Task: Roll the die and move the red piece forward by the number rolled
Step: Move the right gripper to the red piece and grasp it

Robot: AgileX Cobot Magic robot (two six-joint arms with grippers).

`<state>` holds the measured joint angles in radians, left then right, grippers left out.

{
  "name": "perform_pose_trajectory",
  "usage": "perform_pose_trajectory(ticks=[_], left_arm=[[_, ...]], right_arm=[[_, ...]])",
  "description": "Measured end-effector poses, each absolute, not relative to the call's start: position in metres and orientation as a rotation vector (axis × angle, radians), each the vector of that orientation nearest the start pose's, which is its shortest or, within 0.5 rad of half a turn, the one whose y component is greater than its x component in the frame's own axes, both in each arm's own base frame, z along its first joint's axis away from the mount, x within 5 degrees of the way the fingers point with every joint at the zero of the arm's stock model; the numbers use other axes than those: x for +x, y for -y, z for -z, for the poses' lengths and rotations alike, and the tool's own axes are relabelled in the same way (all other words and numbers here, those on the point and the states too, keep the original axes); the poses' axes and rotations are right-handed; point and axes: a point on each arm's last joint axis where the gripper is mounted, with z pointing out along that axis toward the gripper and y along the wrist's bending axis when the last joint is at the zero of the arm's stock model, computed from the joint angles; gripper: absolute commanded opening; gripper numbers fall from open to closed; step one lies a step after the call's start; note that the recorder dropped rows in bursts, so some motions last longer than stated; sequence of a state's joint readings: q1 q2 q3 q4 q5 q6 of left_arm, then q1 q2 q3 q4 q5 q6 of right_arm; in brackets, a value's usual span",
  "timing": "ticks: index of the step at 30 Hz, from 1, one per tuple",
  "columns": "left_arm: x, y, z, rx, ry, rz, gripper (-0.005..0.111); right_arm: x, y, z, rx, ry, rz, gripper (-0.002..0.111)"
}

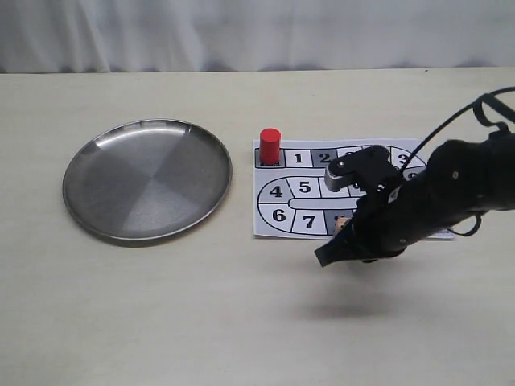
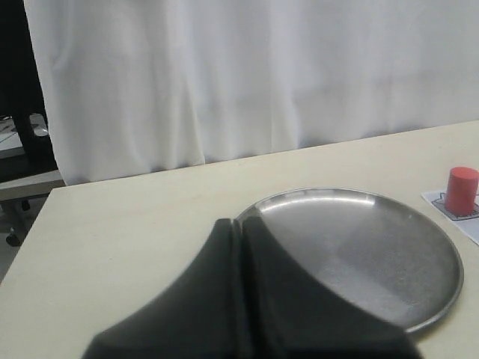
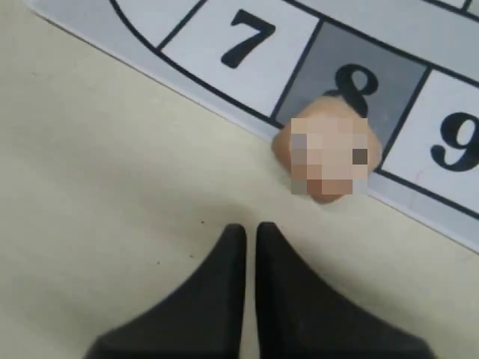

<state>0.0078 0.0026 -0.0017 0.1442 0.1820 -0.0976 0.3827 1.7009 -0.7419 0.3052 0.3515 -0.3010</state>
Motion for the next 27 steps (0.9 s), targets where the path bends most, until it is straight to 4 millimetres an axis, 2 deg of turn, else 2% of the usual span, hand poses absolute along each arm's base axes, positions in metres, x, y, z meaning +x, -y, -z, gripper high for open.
perform_pose_trajectory(ticks=[2,4,9,12,14,23,27], left_arm=[[0.056,-0.003,-0.197,0.011,-1.665,-0.061,0.000],[0.056,-0.003,-0.197,0.011,-1.665,-0.061,0.000],[0.056,-0.003,-0.197,0.011,-1.665,-0.061,0.000],[0.056,-0.003,-0.197,0.011,-1.665,-0.061,0.000],[0.056,-0.003,-0.197,0.011,-1.665,-0.061,0.000],[0.056,-0.003,-0.197,0.011,-1.665,-0.061,0.000],[0.056,-0.003,-0.197,0.011,-1.665,-0.061,0.000]], right_arm=[[0.268,-0.119,-0.148,-0.562,-2.728,-0.262,0.007],[0.276,-0.124,-0.166,-0.537,-2.691,-0.287,0.016],[0.298,-0.135,-0.204,-0.510,-2.585,-0.331,0.056],[0.314,-0.141,-0.218,-0.512,-2.529,-0.339,0.074],[0.324,-0.145,-0.220,-0.545,-2.504,-0.337,0.080],[0.377,-0.168,-0.207,-0.684,-2.441,-0.313,0.083],[0.402,-0.177,-0.194,-0.733,-2.424,-0.278,0.083]])
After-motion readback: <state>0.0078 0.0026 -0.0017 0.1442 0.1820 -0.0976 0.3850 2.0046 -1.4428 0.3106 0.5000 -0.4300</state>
